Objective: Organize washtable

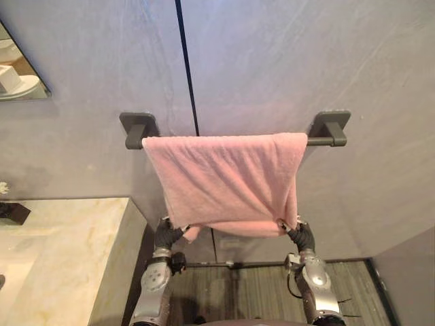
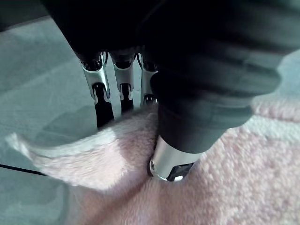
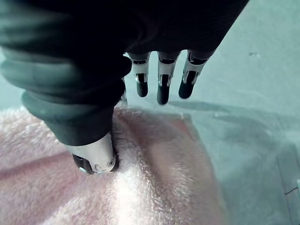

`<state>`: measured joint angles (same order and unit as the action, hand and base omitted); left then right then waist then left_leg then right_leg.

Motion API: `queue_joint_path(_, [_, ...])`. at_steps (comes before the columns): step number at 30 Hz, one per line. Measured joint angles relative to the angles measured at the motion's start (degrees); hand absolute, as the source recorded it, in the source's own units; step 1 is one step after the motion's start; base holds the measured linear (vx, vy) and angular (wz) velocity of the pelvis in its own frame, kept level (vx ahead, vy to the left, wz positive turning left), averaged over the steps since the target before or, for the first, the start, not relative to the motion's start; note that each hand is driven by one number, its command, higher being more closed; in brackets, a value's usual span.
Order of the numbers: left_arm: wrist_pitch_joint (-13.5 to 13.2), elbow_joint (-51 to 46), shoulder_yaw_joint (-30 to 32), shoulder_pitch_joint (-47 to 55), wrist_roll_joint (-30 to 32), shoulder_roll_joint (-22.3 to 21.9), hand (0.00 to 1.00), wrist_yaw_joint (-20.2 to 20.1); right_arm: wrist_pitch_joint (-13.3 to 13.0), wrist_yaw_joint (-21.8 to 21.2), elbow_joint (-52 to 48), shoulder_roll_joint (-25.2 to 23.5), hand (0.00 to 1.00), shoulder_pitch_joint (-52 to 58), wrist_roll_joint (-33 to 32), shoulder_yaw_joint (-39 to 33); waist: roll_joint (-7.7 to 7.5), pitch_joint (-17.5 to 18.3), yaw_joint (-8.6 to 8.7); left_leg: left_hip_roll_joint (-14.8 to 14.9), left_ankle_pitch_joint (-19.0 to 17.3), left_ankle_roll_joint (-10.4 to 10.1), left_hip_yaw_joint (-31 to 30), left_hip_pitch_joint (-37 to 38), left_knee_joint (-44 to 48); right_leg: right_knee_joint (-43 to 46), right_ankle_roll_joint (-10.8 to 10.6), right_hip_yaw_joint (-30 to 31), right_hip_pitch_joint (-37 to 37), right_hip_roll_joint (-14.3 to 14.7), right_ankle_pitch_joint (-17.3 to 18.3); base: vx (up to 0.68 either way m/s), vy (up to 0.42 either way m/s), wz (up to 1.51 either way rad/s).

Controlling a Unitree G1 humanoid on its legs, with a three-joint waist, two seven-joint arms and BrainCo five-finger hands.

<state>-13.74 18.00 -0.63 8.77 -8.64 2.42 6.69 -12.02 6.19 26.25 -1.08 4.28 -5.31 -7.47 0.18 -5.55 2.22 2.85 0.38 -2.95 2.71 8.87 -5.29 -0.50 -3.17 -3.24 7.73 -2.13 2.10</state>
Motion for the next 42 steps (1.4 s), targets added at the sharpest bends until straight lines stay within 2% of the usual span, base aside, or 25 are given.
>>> queue_joint_path(7, [0.2, 0.0, 4.1, 4.4, -3.5, 0.7, 0.00, 1.2, 0.1, 3.8, -0.1, 0.6, 0.00, 4.8, -2.2, -4.9, -0.02, 0.0, -0.21, 0.2, -0.1, 0.1, 0.2, 0.1, 0.2, 0.2, 0.0, 0.1, 0.1, -0.2, 0.0, -0.03, -0.013, -0.01])
queue_joint_path(13, [0.3, -4.6, 6.1, 6.1, -4.2, 0.6, 0.00, 2.4, 0.2, 4.3, -3.2, 0.3, 0.00, 7.7, -3.8, -7.1, -0.28, 0.4, -0.27, 0.3, -0.3, -0.2, 0.5, 0.2, 0.2, 0.5, 0.1, 0.1, -0.1, -0.2, 0.3, -0.07, -0.019, -0.01])
queue_joint_path(16, [0.1, -12.5, 8.9, 6.2, -4.2, 0.4, 0.00, 3.6, 0.9, 6.2, -11.0, 0.3, 0.00, 8.5, -4.3, -10.8, -0.51, 0.6, -0.46, 0.3, -0.5, 0.0, 0.5, -0.1, 0.1, 0.5, 0.0, 0.0, -0.1, -0.7, 0.6, -0.02, -0.003, 0.04])
queue_joint_path(23, [-1.7, -28.8, 11.9, 5.4, -4.3, 0.3, 0.00, 4.9, 0.5, 8.1, -25.7, 0.5, 0.00, 6.1, -4.3, -15.4, -0.73, 2.4, -0.42, 0.0, -0.5, 0.3, 0.4, -0.1, 1.4, 0.5, 0.3, 0.1, 0.3, -0.9, 0.3, 0.00, 0.000, 0.00])
queue_joint_path(26, [-3.7, -36.7, 12.9, 3.2, -4.3, 0.3, 0.00, 5.8, -1.3, 9.1, -33.6, 0.6, 0.00, 3.6, -4.1, -17.8, -0.70, 2.4, -0.19, 0.0, -0.6, 0.4, 0.3, 0.1, 1.6, 0.5, 0.3, 0.0, 0.6, -0.9, 0.3, -0.01, -0.005, 0.01])
queue_joint_path(29, [-6.4, -44.0, 14.2, 1.3, -5.4, 0.9, 0.00, 6.1, -4.2, 9.9, -43.3, 2.3, 0.00, 0.9, -4.1, -18.0, -0.32, 2.2, -0.05, 0.0, -1.0, 0.4, 0.4, 0.5, 2.1, 0.6, 0.3, 0.2, 1.0, -0.9, 0.3, -0.06, -0.014, -0.04])
queue_joint_path(31, [-8.3, -48.6, 13.6, 0.5, -8.3, 2.6, 0.00, 5.5, -6.9, 8.5, -49.1, 4.6, 0.00, -1.5, -5.1, -16.3, 0.19, 2.3, 0.01, 0.0, -1.3, 0.5, 0.5, 0.8, 2.3, 0.6, 0.2, 0.5, 1.0, -0.9, 0.4, -0.08, -0.012, -0.07])
queue_joint_path(33, [-9.7, -51.4, 11.3, -1.6, -11.6, 5.2, 0.00, 3.4, -8.9, 6.4, -53.2, 7.8, 0.00, -4.0, -7.1, -13.0, 0.58, 2.5, 0.05, 0.0, -1.4, 0.5, 0.6, 0.8, 2.2, 0.5, 0.3, 0.7, 1.0, -0.8, 0.4, -0.06, -0.016, -0.05])
queue_joint_path(34, [-10.6, -52.7, 8.4, -3.4, -13.4, 7.6, 0.00, 1.6, -10.1, 4.2, -55.1, 10.3, 0.00, -6.3, -8.9, -9.1, 0.78, 2.7, 0.06, 0.0, -1.3, 0.5, 0.7, 0.9, 2.2, 0.5, 0.3, 0.8, 1.0, -0.8, 0.4, -0.05, -0.016, -0.03])
queue_joint_path(35, [-10.7, -53.1, 7.0, -4.0, -13.9, 8.4, 0.00, 0.8, -10.3, 3.3, -55.6, 11.1, 0.00, -7.1, -9.7, -7.6, 0.84, 2.7, 0.07, 0.0, -1.3, 0.5, 0.7, 0.9, 2.3, 0.5, 0.3, 0.8, 1.0, -0.7, 0.3, -0.05, -0.020, -0.02])
queue_joint_path(37, [-11.0, -54.0, -0.7, -6.8, -16.3, 11.6, 0.00, -3.2, -11.0, -0.9, -57.2, 14.0, 0.00, -11.3, -12.9, 0.5, 0.94, 2.8, 0.04, 0.0, -1.3, 0.5, 0.8, 0.9, 2.3, 0.5, 0.2, 0.9, 1.0, -0.5, 0.2, 0.00, 0.000, 0.00])
queue_joint_path(39, [-10.8, -53.8, -5.9, -8.5, -18.6, 13.6, 0.00, -6.5, -11.2, -4.0, -57.2, 15.4, 0.00, -13.7, -15.5, 6.0, 0.89, 2.9, -0.01, -0.1, -1.3, 0.5, 0.9, 0.9, 2.3, 0.5, 0.2, 1.1, 0.9, -0.4, 0.2, -0.01, -0.012, -0.04])
queue_joint_path(41, [-10.0, -51.2, -14.2, -11.2, -20.6, 17.6, 0.00, -10.7, -11.1, -8.5, -56.9, 18.7, 0.00, -16.9, -19.4, 15.5, 0.81, 2.9, -0.05, -0.2, -1.3, 0.5, 1.2, 1.0, 2.3, 0.5, 0.2, 1.3, 0.9, -0.4, 0.2, 0.01, -0.006, -0.05])
queue_joint_path(42, [-9.7, -50.4, -15.7, -11.7, -20.8, 18.5, 0.00, -11.4, -11.1, -9.4, -56.9, 19.6, 0.00, -17.4, -20.0, 17.3, 0.80, 2.9, -0.10, -0.2, -1.3, 0.5, 1.2, 0.9, 2.3, 0.5, 0.2, 1.4, 0.9, -0.4, 0.2, 0.02, -0.003, -0.05])
